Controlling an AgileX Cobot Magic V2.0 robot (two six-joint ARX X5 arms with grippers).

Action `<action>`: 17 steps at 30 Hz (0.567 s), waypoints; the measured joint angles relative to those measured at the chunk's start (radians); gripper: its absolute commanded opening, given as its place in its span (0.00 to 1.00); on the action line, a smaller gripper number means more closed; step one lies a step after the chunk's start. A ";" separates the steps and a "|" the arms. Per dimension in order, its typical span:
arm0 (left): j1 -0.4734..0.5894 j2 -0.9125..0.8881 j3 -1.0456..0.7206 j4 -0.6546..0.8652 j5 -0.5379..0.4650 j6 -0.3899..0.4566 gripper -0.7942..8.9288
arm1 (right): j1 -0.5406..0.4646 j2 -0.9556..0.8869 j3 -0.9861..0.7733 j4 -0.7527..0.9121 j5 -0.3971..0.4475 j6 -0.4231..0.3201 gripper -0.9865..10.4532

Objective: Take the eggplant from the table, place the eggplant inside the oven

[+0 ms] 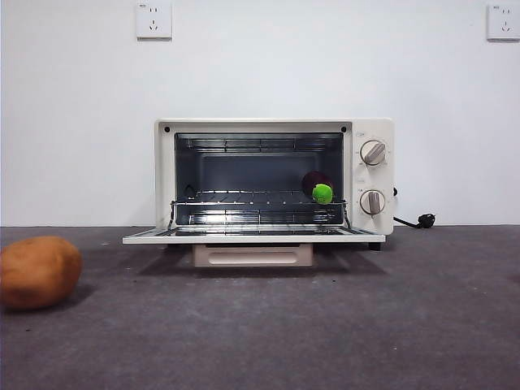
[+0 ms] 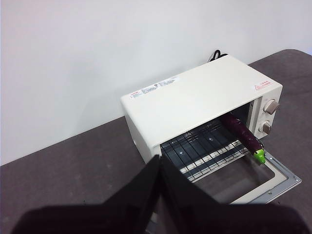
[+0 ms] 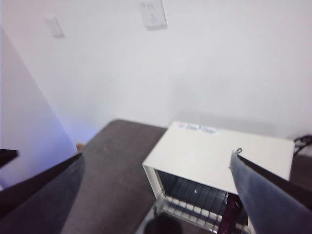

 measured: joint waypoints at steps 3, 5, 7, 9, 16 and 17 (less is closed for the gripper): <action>0.000 0.001 0.000 0.000 0.000 0.000 0.08 | 0.000 -0.043 0.001 0.000 -0.002 0.000 0.53; 0.000 0.003 0.000 0.001 0.000 0.000 0.08 | 0.000 -0.063 0.002 0.000 -0.003 0.003 0.52; 0.000 0.008 0.000 0.001 0.000 0.000 0.08 | 0.000 -0.077 0.002 0.000 -0.003 0.003 0.52; 0.000 0.014 0.000 0.001 0.000 0.000 0.08 | 0.000 -0.087 0.002 0.000 -0.003 0.008 0.45; 0.000 0.029 0.000 0.018 0.000 0.000 0.08 | 0.000 -0.133 0.001 0.000 -0.044 0.010 0.10; 0.000 0.031 0.000 0.018 0.000 0.000 0.08 | 0.000 -0.140 0.001 0.000 -0.058 0.010 0.07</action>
